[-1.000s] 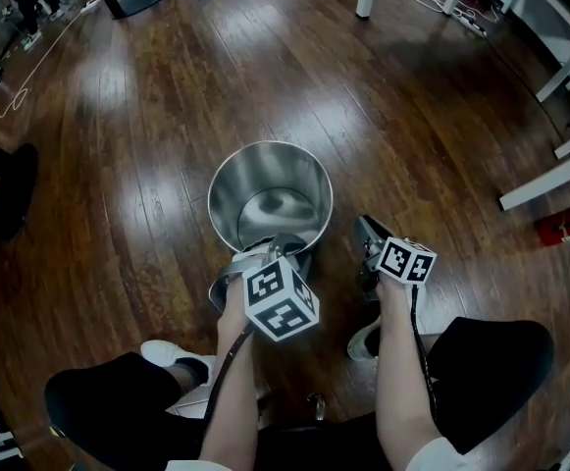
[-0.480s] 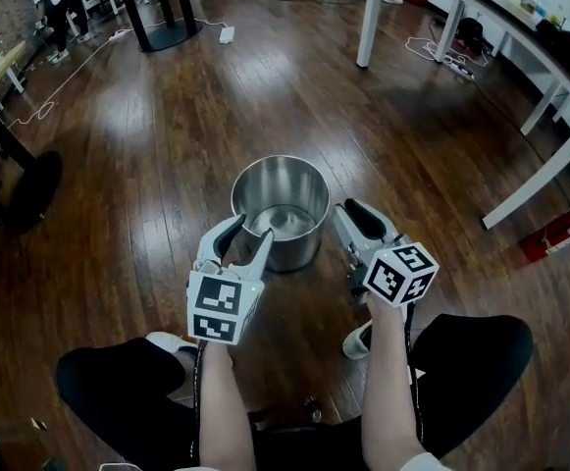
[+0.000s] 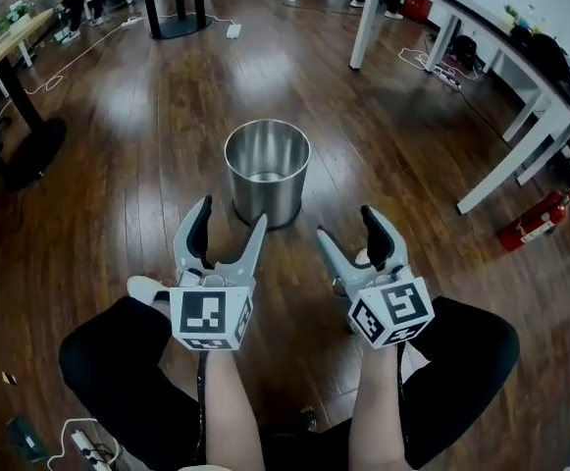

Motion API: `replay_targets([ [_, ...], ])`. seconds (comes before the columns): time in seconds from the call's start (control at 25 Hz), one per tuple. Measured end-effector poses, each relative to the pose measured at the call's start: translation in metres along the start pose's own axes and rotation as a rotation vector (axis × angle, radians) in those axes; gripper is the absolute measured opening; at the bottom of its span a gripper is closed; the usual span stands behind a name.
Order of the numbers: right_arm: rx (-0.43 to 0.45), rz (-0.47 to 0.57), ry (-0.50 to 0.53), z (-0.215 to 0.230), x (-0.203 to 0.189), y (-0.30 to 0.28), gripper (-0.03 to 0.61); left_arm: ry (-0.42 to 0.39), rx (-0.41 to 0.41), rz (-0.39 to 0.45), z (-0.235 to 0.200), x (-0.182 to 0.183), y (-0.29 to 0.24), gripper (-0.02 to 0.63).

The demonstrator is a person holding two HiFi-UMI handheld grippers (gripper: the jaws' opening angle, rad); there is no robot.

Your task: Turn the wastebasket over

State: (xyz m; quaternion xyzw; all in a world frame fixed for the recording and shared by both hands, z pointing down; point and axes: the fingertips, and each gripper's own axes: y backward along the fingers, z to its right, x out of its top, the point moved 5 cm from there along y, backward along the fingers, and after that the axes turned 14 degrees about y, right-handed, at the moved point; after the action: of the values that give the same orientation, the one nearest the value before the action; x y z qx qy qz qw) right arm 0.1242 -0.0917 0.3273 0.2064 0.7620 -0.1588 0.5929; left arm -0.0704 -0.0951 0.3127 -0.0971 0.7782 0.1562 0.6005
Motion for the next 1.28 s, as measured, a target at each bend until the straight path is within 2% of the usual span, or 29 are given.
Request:
replay_targets([
  [0.12,-0.052,-0.027,0.032,-0.014,0.000,0.053,0.368,0.006,0.045,0.003,0.026,-0.002,0.055,0.428],
  [0.24,-0.081,-0.036,0.036,-0.028,0.009,0.106,0.391,0.009,0.084,0.023,0.054,0.005,0.111,0.462],
  [0.44,-0.072,0.008,0.047,-0.068,0.039,0.182,0.394,0.007,0.101,0.037,0.095,0.016,0.191,0.467],
  [0.56,-0.075,0.020,0.101,-0.085,0.055,0.217,0.394,-0.008,0.098,0.047,0.116,0.022,0.223,0.466],
  [0.8,-0.078,-0.010,0.126,-0.110,0.047,0.279,0.393,0.007,0.128,0.046,0.149,0.008,0.278,0.457],
  [1.04,-0.092,-0.035,0.094,-0.114,0.046,0.319,0.393,0.001,0.159,0.015,0.177,-0.004,0.314,0.437],
  [1.16,-0.155,-0.043,0.067,-0.107,0.046,0.338,0.391,-0.032,0.171,-0.001,0.181,-0.006,0.331,0.431],
  [1.28,-0.196,-0.062,0.055,-0.097,0.041,0.354,0.391,-0.029,0.209,-0.016,0.175,-0.010,0.348,0.431],
])
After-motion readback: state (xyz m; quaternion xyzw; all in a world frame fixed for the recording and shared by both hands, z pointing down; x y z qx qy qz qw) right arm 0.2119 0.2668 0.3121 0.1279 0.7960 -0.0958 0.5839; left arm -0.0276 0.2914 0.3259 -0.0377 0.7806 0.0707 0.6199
